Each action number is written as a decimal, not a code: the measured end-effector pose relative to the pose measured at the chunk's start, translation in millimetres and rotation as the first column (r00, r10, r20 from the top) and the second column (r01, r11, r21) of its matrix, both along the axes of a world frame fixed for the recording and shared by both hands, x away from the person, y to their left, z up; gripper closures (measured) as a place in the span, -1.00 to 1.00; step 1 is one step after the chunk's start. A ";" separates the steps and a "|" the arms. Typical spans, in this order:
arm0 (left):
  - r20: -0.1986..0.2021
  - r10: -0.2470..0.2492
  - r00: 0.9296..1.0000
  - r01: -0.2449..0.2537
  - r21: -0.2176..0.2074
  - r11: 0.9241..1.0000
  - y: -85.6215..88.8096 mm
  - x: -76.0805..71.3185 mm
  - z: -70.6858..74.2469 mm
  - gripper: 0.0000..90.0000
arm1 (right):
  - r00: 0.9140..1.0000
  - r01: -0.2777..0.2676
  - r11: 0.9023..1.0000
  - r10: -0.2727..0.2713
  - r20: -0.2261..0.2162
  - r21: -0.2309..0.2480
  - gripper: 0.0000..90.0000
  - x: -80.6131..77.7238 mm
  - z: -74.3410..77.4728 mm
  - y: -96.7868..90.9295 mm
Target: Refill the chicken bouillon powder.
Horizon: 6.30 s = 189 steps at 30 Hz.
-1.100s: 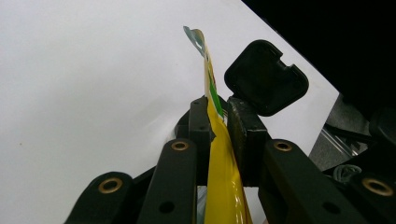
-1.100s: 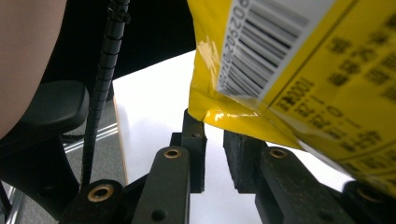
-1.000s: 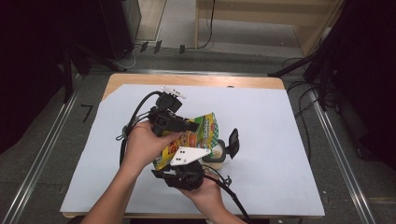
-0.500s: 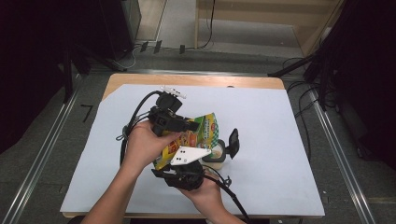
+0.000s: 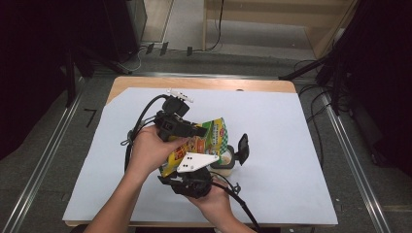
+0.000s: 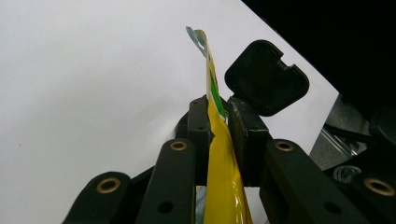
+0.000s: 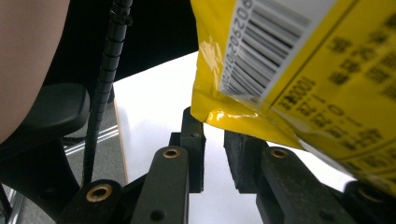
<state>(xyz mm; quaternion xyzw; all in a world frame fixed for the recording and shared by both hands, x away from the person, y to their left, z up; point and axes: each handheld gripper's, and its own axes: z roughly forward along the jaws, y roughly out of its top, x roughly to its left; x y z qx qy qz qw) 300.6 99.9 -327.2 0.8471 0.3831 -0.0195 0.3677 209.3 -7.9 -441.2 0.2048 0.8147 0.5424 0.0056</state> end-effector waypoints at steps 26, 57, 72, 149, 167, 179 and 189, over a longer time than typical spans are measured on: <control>-0.023 -0.010 1.000 0.010 0.003 1.000 -1.2 4.0 0.8 0.79 | 1.000 -0.002 1.000 0.002 0.007 -0.007 0.80 1.1 0.9 -0.4; -0.113 -0.070 0.991 0.080 0.090 0.993 -14.7 20.0 10.3 0.87 | 1.000 0.025 0.999 -0.026 0.013 0.033 0.81 5.6 4.5 -6.4; -0.091 -0.055 0.994 0.065 0.110 0.992 -19.2 16.2 12.0 0.85 | 0.999 0.039 0.998 -0.039 0.004 0.053 0.97 6.7 4.2 -8.9; -0.027 -0.046 0.999 0.047 0.075 0.996 -16.2 7.3 12.0 0.87 | 0.995 0.085 0.996 -0.087 0.049 0.029 0.97 7.4 -0.4 -6.1; -0.020 -0.043 0.999 0.044 0.072 0.996 -15.8 3.5 11.2 0.86 | 0.996 0.073 0.997 -0.074 0.044 0.021 0.97 6.5 -0.7 -7.9; -0.012 -0.036 0.999 0.037 0.036 0.999 -9.2 3.1 8.2 0.86 | 0.996 0.072 0.997 -0.072 0.043 0.012 0.97 6.3 -2.1 -5.7; 0.002 -0.033 0.999 0.033 0.033 0.999 -10.3 1.4 8.1 0.86 | 0.996 0.070 0.997 -0.070 0.048 0.013 0.97 5.5 -1.5 -6.6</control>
